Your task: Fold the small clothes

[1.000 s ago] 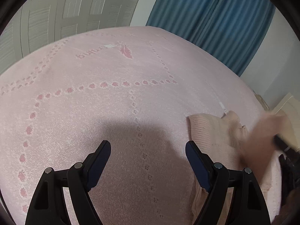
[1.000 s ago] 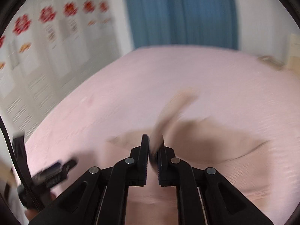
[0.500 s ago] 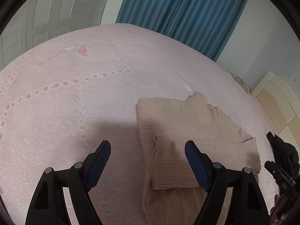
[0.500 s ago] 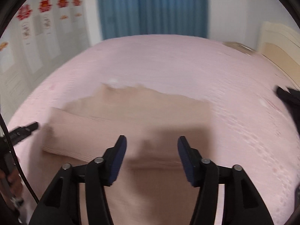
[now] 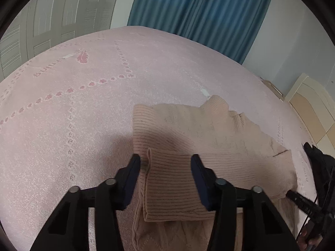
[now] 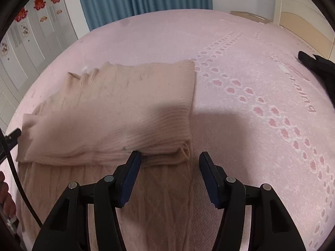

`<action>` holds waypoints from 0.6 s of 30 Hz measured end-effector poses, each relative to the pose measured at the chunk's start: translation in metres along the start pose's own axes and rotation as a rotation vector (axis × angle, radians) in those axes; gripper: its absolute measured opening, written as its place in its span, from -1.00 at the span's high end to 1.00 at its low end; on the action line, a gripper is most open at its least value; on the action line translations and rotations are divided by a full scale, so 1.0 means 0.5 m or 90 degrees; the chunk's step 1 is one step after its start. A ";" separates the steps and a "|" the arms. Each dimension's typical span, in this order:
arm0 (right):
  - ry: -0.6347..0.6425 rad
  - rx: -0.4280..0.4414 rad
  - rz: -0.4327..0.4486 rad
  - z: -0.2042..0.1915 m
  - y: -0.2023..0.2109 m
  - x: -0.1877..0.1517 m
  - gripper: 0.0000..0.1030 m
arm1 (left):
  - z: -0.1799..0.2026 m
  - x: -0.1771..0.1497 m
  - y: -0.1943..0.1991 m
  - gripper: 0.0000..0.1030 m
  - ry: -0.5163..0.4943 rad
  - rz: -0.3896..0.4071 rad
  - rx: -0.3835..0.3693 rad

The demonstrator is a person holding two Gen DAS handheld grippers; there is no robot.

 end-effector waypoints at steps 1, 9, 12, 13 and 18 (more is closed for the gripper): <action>-0.007 0.002 0.010 0.003 0.002 0.006 -0.04 | 0.000 -0.002 -0.001 0.29 -0.008 0.000 0.008; -0.087 -0.003 0.023 0.054 0.006 0.010 0.21 | 0.001 -0.002 0.001 0.55 -0.034 0.010 0.012; -0.086 -0.022 0.034 0.062 0.017 0.010 0.21 | 0.004 -0.003 0.001 0.59 -0.032 0.006 0.001; -0.081 -0.028 0.036 0.062 0.020 0.009 0.21 | 0.005 -0.007 -0.004 0.59 -0.034 -0.002 0.005; -0.061 -0.027 0.054 0.058 0.032 0.014 0.20 | -0.006 -0.014 -0.020 0.57 -0.013 -0.023 0.017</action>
Point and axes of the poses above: each gripper's, at about its wrist camera, not at the fingertips, and y roughly against the way its jaws point, z to its right, x to its top, the point moved 8 cm from there along -y, roughly the way its jaws point, and after that the axes turned 2 degrees about x, right-handed, at the moved point
